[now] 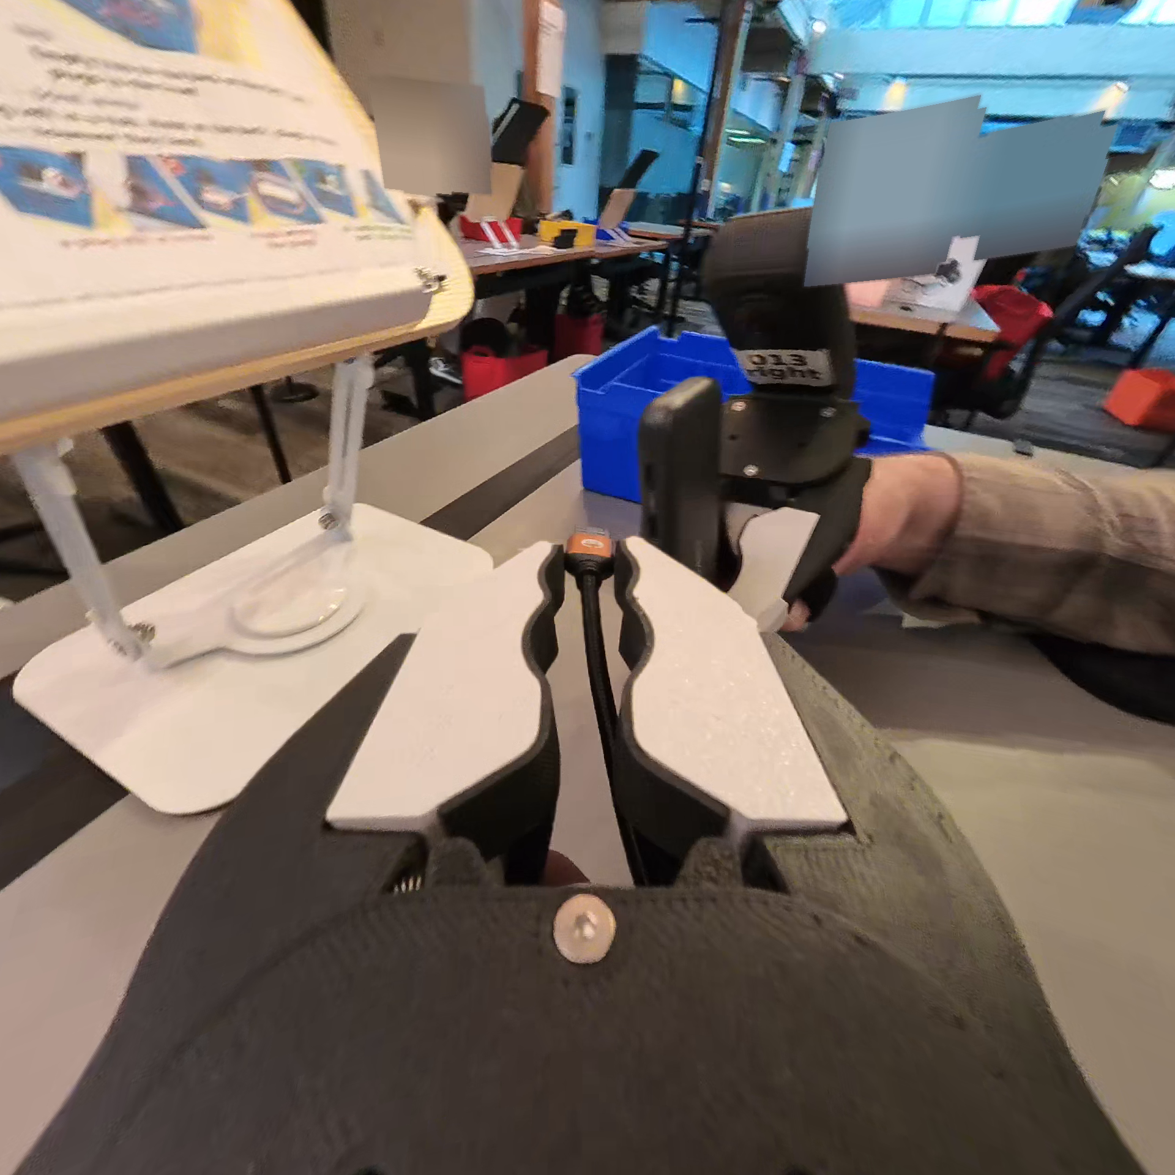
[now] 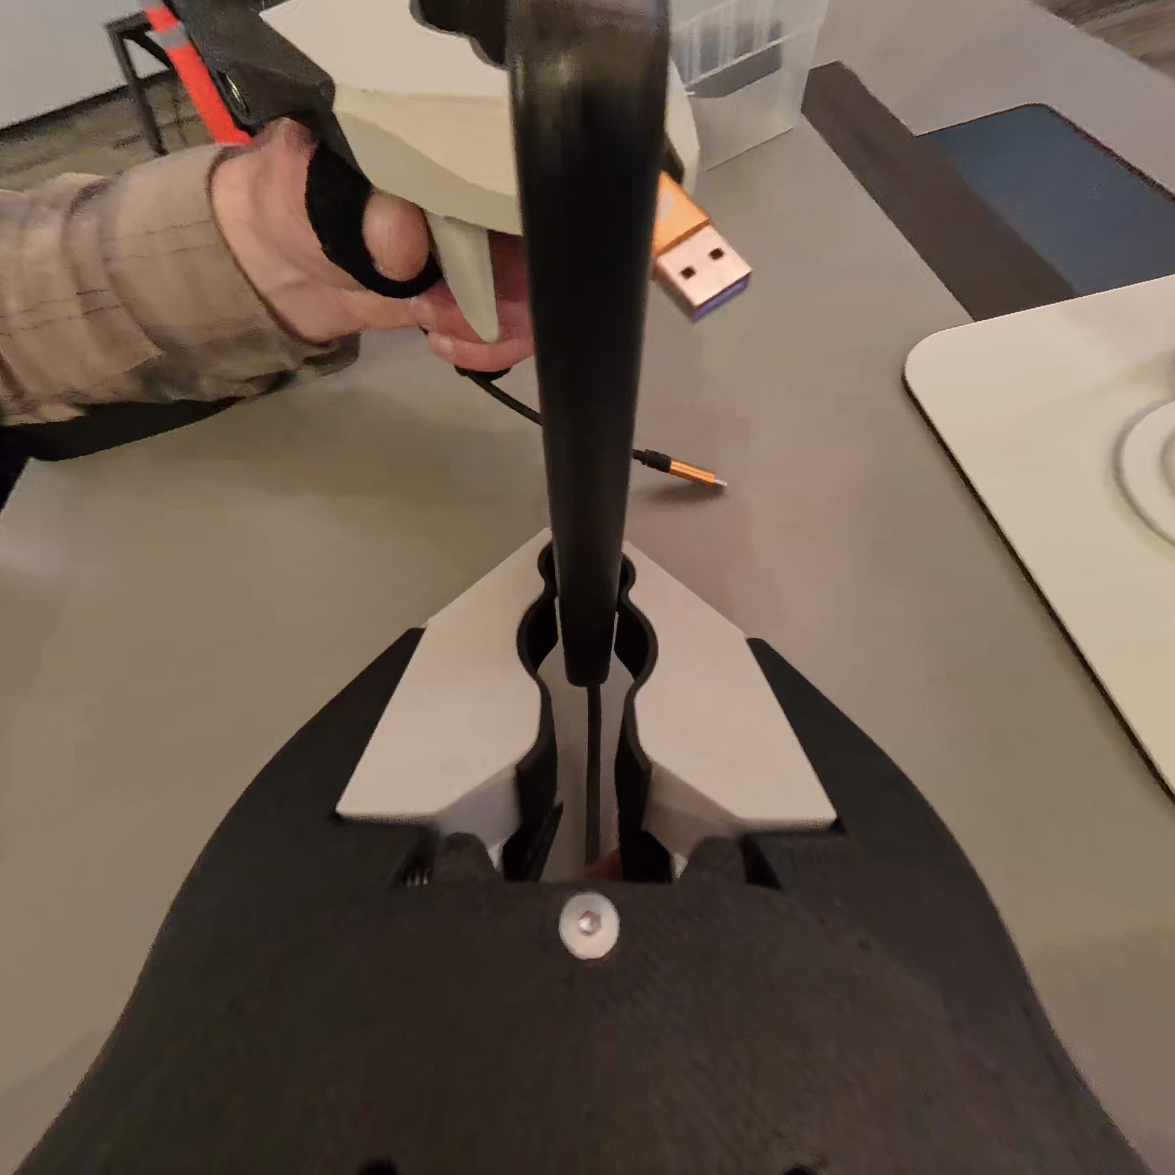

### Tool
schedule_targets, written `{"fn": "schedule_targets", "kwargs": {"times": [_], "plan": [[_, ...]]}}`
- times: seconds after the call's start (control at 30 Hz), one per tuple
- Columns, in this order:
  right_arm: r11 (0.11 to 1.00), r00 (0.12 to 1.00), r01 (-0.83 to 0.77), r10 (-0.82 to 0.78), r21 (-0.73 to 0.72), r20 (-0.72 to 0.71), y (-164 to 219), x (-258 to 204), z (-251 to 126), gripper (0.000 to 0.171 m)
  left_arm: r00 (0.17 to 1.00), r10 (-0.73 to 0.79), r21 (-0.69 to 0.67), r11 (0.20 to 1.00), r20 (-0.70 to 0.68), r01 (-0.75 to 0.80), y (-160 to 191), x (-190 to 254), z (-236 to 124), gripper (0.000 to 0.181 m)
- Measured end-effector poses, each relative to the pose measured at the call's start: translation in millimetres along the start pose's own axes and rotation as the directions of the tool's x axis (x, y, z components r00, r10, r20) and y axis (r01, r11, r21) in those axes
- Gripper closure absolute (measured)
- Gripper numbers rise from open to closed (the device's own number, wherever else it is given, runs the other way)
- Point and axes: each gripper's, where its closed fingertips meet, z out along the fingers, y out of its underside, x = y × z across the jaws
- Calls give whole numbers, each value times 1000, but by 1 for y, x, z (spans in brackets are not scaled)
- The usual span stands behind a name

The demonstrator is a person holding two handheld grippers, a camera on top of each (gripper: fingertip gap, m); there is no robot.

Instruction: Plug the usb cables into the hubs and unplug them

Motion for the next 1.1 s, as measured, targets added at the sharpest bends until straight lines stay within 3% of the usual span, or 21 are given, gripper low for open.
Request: {"fn": "schedule_targets", "kwargs": {"times": [0.17, 0.3, 0.73, 1.1], "plan": [[999, 995, -41, 39, 14, 92, -2, -11, -2, 162, 1000, 21, 154, 988, -6, -20, -23, 4, -10, 166], [998, 990, -57, 61, -34, 124, 5, -16, 2, 161, 989, 91, 205, 977, -116, -66, -37, 26, -18, 166], [993, 990, -32, 48, -114, 135, 15, -25, 12, 161, 934, 302, 152, 949, -190, -275, -28, 65, -6, 166], [977, 982, -15, 55, -211, 183, 28, -33, 8, 162, 971, 234, 136, 964, -37, -227, -36, 20, -20, 166]]}}
